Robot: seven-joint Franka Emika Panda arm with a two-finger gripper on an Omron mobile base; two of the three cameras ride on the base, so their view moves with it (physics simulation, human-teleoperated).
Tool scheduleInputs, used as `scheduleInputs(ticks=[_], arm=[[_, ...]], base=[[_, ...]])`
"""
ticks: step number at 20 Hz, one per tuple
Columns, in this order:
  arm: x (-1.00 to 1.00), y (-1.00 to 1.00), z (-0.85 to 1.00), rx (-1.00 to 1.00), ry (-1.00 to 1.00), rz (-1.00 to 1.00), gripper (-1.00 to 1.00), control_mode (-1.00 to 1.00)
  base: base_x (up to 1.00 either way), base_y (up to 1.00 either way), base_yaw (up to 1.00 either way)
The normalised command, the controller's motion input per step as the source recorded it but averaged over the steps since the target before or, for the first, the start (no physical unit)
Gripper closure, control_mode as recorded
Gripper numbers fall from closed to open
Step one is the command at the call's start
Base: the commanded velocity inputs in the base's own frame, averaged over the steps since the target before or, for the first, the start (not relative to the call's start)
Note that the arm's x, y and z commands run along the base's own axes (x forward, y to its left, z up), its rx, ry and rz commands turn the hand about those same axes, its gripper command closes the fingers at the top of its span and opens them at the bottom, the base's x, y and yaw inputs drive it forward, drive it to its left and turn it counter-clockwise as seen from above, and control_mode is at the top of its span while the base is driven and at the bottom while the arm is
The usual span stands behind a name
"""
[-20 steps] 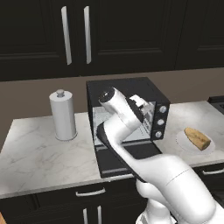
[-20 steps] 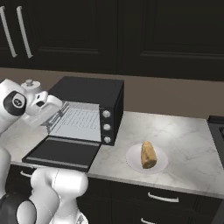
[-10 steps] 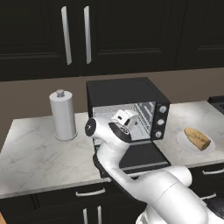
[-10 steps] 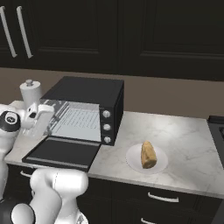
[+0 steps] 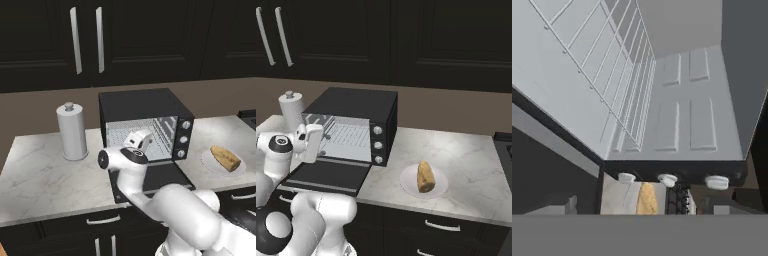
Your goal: Pull the toaster oven rack outwards. Pick up the baguette from the plate and place it on the toaster oven rack. Close the toaster oven door fully and set the temperature to the lowest setting.
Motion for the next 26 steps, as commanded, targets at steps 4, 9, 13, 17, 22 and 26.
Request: scheduleInputs(ticks=[4, 9, 13, 17, 22, 26], arm=[[0.41, 0.08, -0.29, -0.08, -0.08, 0.04, -1.0, -1.0], [0.36, 0.11, -0.24, -0.06, -0.07, 0.04, -1.0, -1.0], [0.38, 0.14, -0.22, -0.03, -0.02, 0.05, -1.0, -1.0], [0.39, 0.19, -0.2, -0.01, 0.0, 0.04, -1.0, -1.0], [0.34, 0.21, -0.13, 0.0, 0.0, 0.0, -1.0, -1.0], [0.34, 0.17, -0.11, 0.0, 0.0, 0.0, -1.0, -1.0]], base=[[0.0, 0.0, 0.0], [0.0, 0.0, 0.0], [0.0, 0.0, 0.0], [0.0, 0.0, 0.0], [0.0, 0.0, 0.0], [0.0, 0.0, 0.0]])
